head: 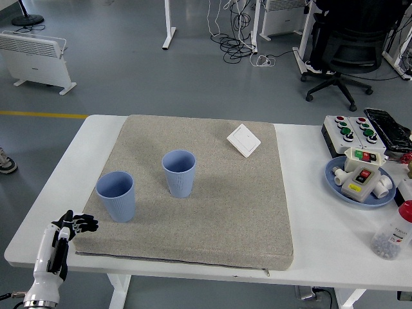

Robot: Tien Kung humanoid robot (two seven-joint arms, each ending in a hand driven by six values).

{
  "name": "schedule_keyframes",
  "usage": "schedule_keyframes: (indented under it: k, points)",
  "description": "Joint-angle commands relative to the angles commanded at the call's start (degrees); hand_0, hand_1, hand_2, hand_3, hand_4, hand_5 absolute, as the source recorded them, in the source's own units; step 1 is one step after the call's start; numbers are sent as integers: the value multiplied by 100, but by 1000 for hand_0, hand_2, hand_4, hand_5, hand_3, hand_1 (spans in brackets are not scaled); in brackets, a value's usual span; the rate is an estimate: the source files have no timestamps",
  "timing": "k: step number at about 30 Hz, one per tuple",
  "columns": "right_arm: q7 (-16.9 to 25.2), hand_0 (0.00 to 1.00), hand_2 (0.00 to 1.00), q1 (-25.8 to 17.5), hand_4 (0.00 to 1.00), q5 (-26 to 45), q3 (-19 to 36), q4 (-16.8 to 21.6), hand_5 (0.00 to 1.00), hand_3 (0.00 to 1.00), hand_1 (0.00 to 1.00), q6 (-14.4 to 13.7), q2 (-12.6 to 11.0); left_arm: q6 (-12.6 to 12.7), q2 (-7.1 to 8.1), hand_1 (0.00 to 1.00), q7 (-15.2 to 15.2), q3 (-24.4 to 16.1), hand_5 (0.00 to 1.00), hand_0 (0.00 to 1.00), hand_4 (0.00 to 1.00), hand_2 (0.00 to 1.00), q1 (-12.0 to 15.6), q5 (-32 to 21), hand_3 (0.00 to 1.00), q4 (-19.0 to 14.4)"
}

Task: Push cup pick cup insert cup

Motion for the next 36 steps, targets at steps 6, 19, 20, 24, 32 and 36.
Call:
schedule_keyframes:
  k: [6, 19, 20, 24, 32, 36]
  points:
    - [-6, 771, 672, -8, 124, 6, -6, 0, 464, 565, 678, 5, -2, -77, -61, 476, 153, 69, 998, 522, 550, 474, -173, 199, 456, 150]
    - [-14, 772, 672, -24, 125, 12, -11, 0, 466, 565, 678, 12, -1, -243, -84, 497, 609, 180, 998, 558, 570, 480, -532, 942, 459, 418]
    - [-14, 772, 672, -24, 125, 10, -9, 0, 466, 565, 678, 12, 0, -249, -83, 497, 621, 183, 998, 558, 570, 480, -547, 965, 459, 438]
    - [-16, 772, 672, -27, 125, 1, -7, 0, 466, 565, 678, 14, 1, -263, -87, 497, 668, 181, 998, 558, 570, 480, -621, 1079, 459, 521]
    - [-15, 771, 673, -30, 125, 2, -3, 0, 466, 565, 678, 14, 1, -243, -86, 503, 774, 157, 998, 574, 578, 482, -772, 1391, 460, 663]
    - [-15, 771, 673, -32, 125, 3, -2, 0, 466, 565, 678, 15, -1, -233, -95, 503, 792, 128, 998, 574, 578, 482, -832, 1486, 460, 726]
